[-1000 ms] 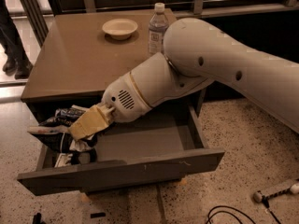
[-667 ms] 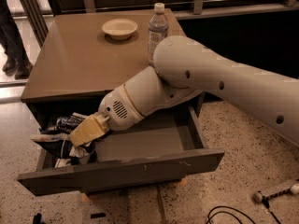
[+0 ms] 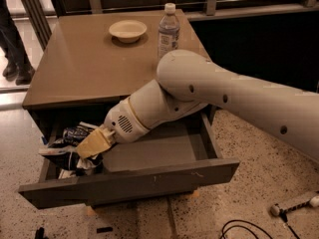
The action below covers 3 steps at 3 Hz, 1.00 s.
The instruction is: Place blue chip bag into top drawer
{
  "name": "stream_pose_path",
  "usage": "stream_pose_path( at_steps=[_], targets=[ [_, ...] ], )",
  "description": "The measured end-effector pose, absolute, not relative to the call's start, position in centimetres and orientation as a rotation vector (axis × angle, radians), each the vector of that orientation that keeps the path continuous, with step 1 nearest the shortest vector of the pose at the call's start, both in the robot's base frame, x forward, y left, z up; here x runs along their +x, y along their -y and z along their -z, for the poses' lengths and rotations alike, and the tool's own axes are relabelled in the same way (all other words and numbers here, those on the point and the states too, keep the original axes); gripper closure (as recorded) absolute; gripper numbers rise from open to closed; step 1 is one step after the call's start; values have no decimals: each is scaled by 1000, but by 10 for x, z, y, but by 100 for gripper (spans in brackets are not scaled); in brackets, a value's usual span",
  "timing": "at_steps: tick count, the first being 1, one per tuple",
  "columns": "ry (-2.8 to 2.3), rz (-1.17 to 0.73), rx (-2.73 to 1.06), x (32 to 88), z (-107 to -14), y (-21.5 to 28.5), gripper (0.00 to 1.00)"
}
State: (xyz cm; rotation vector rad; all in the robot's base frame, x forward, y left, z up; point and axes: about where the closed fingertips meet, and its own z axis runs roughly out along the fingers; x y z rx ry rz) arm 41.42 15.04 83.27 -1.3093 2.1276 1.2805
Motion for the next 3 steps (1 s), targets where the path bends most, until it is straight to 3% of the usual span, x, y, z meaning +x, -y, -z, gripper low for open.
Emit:
stream_pose_path(
  at_steps=[3],
  targets=[
    [-2157, -1073, -1395, 437, -780, -86, 100]
  ],
)
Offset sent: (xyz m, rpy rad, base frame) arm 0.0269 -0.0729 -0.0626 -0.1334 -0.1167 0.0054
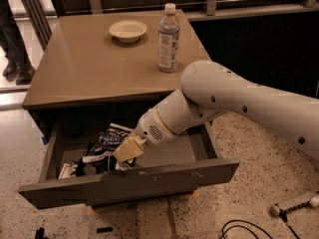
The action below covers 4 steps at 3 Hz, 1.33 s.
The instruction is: Place blue chip bag into top drawer
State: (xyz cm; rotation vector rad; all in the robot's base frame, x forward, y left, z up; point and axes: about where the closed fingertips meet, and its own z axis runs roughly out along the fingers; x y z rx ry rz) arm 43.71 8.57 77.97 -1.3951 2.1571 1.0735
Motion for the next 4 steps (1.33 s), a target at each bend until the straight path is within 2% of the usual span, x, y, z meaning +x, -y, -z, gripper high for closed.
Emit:
stream_pose_path(
  at_steps=[2, 3, 4],
  targets=[
    [-2106, -904, -1481, 462, -749, -47, 100],
    [-2106, -902, -1482, 461, -749, -47, 100],
    [-2086, -821, -1503, 473, -745, -39, 100]
  ],
)
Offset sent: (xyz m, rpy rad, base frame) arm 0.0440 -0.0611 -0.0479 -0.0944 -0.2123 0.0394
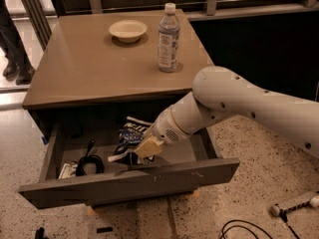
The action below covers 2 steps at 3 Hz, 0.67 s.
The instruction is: Place blue chip bag into top drawer
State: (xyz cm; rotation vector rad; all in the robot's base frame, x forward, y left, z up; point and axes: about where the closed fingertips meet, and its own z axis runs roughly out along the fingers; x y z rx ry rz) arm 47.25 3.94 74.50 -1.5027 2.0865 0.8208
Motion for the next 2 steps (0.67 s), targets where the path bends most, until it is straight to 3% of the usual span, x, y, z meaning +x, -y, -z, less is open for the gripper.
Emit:
stream_pose_path(
  at_steps=[2],
  targets=[
    [-1984, -694, -1578, 507, -732, -35, 100]
  ],
)
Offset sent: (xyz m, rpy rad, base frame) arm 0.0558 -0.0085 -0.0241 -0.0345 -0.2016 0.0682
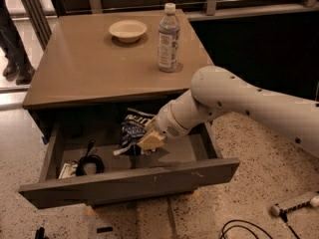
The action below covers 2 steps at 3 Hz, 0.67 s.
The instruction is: Place blue chip bag into top drawer
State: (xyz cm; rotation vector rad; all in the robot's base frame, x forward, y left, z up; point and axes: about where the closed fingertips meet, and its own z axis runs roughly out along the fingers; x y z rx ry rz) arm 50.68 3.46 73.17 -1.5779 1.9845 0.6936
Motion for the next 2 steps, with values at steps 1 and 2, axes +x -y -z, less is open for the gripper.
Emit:
stream_pose_path(
  at_steps=[1, 2],
  targets=[
    [-1928, -662, -1614, 518, -713, -38, 100],
    [-1876, -648, -1632, 527, -690, -42, 100]
  ],
)
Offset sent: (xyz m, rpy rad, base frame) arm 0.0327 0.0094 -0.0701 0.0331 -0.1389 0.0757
